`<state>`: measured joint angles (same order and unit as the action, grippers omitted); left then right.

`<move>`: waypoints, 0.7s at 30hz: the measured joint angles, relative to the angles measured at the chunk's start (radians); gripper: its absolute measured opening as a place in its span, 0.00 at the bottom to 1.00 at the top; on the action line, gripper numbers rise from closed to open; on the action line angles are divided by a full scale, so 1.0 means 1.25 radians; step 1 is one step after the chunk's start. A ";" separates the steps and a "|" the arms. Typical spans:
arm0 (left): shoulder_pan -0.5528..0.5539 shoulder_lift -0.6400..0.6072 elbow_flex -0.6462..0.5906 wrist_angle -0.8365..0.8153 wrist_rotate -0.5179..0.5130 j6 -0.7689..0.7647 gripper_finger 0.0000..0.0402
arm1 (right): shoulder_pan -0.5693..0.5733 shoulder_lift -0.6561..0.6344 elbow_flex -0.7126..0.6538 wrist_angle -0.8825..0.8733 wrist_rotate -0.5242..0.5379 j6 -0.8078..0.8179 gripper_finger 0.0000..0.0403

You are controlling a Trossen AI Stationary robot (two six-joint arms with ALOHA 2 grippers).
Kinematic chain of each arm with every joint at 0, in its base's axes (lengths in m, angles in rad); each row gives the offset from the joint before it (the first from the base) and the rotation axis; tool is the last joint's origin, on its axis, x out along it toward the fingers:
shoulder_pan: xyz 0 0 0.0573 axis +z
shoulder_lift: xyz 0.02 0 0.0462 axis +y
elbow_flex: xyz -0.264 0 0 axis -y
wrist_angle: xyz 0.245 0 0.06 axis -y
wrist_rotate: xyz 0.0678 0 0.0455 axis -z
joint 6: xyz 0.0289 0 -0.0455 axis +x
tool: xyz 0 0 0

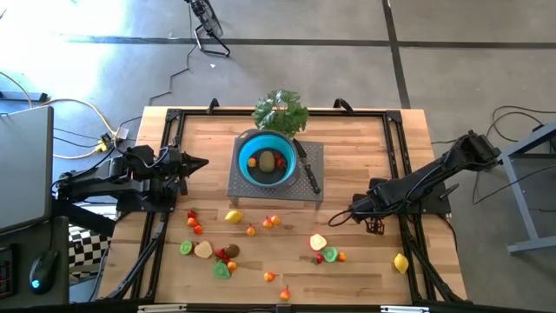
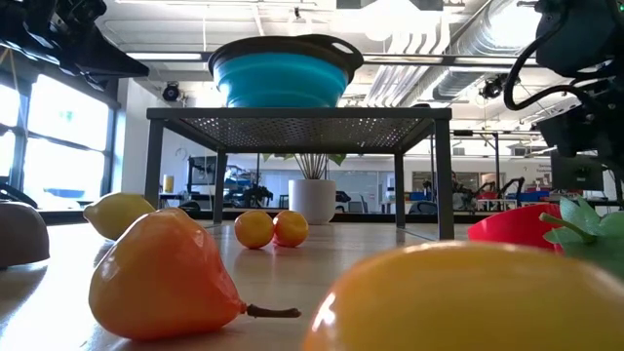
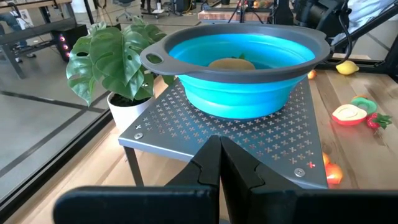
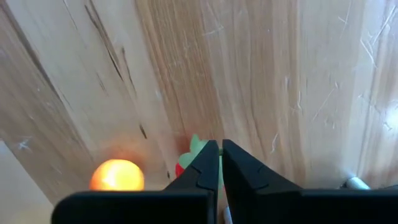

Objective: Pick & Place Fruit
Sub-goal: Put the strawberry into the blue strainer bowl on the shelf

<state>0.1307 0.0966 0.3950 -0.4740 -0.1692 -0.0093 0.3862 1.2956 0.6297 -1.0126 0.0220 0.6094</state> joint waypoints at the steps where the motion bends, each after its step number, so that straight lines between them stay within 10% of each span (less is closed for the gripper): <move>1: 0.000 0.000 0.000 0.000 0.000 0.000 0.00 | 0.000 -0.002 0.002 0.000 0.000 0.000 0.01; 21: 0.000 0.000 0.000 0.000 0.000 0.000 0.00 | 0.000 -0.009 0.264 -0.054 0.213 -0.031 0.01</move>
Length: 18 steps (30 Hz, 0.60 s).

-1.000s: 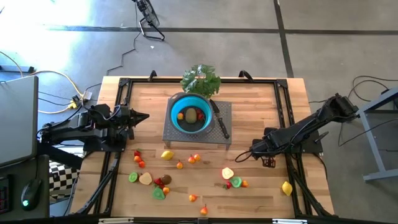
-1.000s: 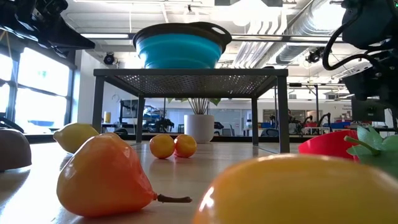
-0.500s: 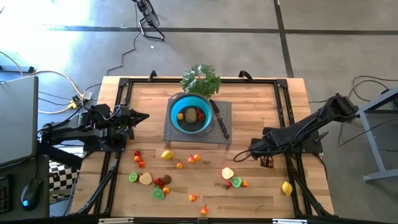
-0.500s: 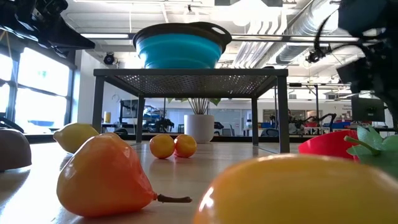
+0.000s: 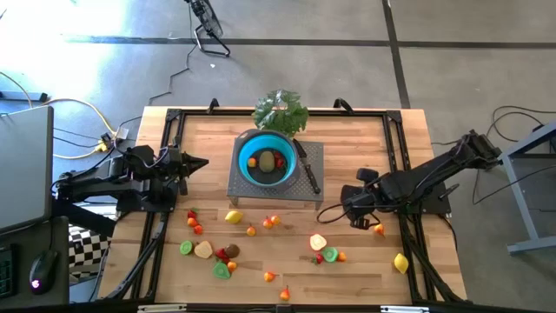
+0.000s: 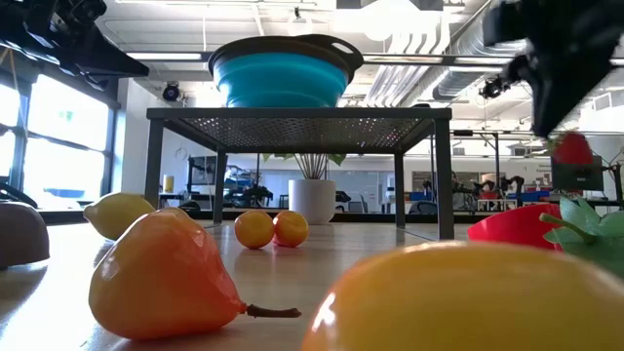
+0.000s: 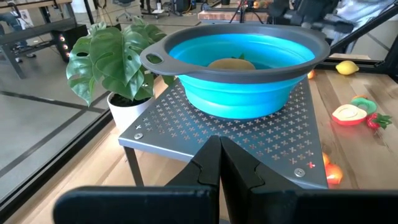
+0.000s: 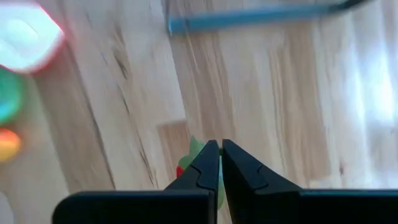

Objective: Pick & Place Fruit
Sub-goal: Put the strawberry into the blue strainer bowl on the shelf

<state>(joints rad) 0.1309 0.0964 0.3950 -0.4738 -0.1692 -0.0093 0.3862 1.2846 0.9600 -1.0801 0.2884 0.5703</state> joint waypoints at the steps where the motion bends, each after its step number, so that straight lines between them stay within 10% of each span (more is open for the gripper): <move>1: 0.000 0.000 0.000 0.000 0.000 0.000 0.00 | 0.000 0.000 0.017 0.000 0.006 -0.009 0.01; 18: 0.000 0.000 0.000 0.000 0.000 0.000 0.00 | -0.009 0.000 0.196 0.228 0.143 -0.181 0.01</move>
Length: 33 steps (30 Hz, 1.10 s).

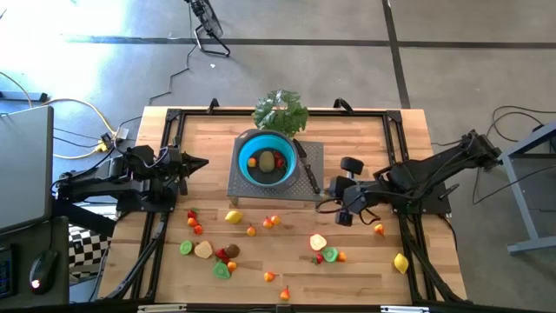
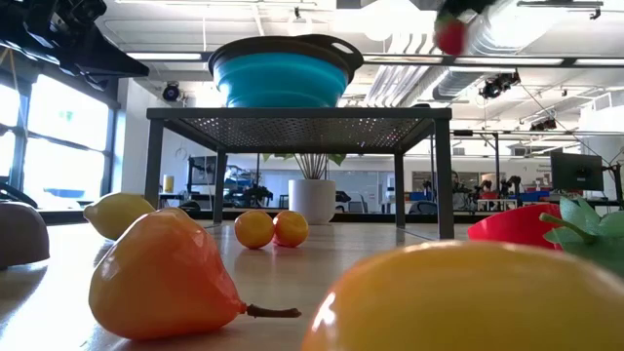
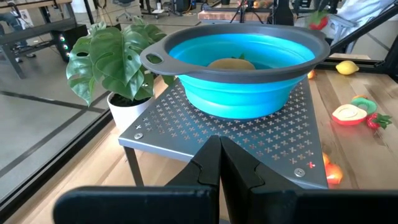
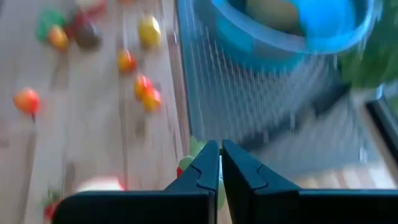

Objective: Pick & Place Fruit
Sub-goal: Put the strawberry into the blue strainer bowl on the shelf

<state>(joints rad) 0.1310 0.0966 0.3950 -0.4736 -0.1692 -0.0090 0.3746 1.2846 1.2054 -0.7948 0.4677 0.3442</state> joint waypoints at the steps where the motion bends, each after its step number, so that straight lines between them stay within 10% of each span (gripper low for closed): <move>1: 0.000 0.000 0.000 0.000 0.000 0.000 0.00 | -0.005 0.000 0.000 0.034 0.002 -0.023 0.01; 24: 0.000 0.000 0.000 0.000 0.000 0.000 0.00 | -0.128 0.168 -0.001 0.694 0.009 -0.420 0.01; 33: 0.000 0.000 0.000 0.000 0.000 0.000 0.00 | -0.139 0.220 -0.001 0.703 0.177 -0.426 0.01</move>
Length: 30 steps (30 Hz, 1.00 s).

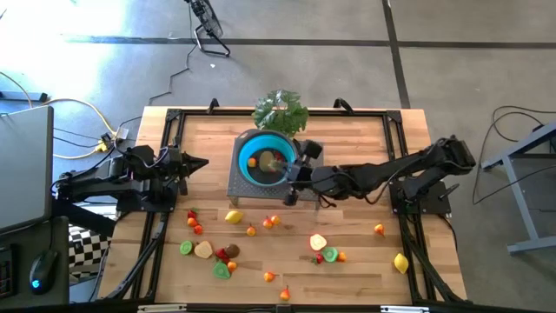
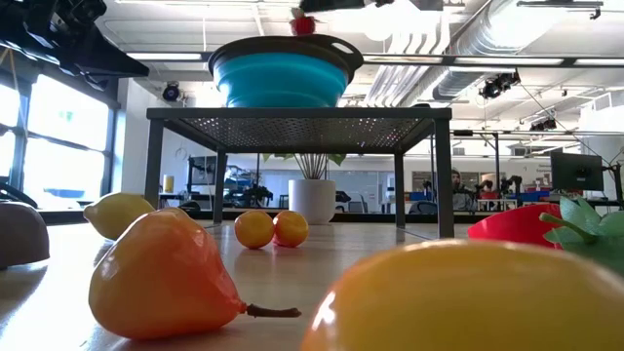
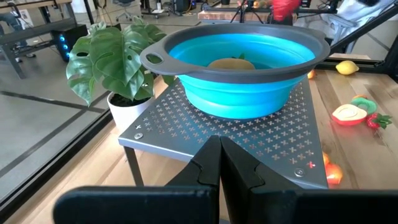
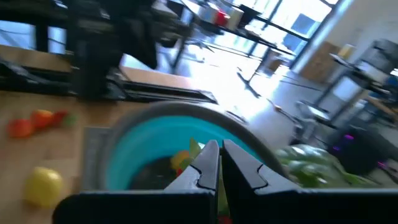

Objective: Pick & Place Fruit
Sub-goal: Put the strawberry into the blue strainer bowl on the shelf

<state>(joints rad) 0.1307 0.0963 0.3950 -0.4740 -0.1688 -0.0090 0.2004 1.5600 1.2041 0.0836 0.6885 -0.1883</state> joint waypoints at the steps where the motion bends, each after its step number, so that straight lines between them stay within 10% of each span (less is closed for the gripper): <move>1: 0.000 0.000 0.000 0.000 0.000 0.000 0.00 | -0.002 0.000 0.000 -0.001 0.018 0.002 0.01; 30: 0.000 0.000 0.000 0.000 0.000 0.003 0.00 | -0.047 0.000 0.000 -0.124 0.027 0.178 0.01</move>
<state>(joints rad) 0.1310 0.0965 0.3950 -0.4740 -0.1688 -0.0051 0.1417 1.5600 1.2041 -0.0712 0.7219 0.0338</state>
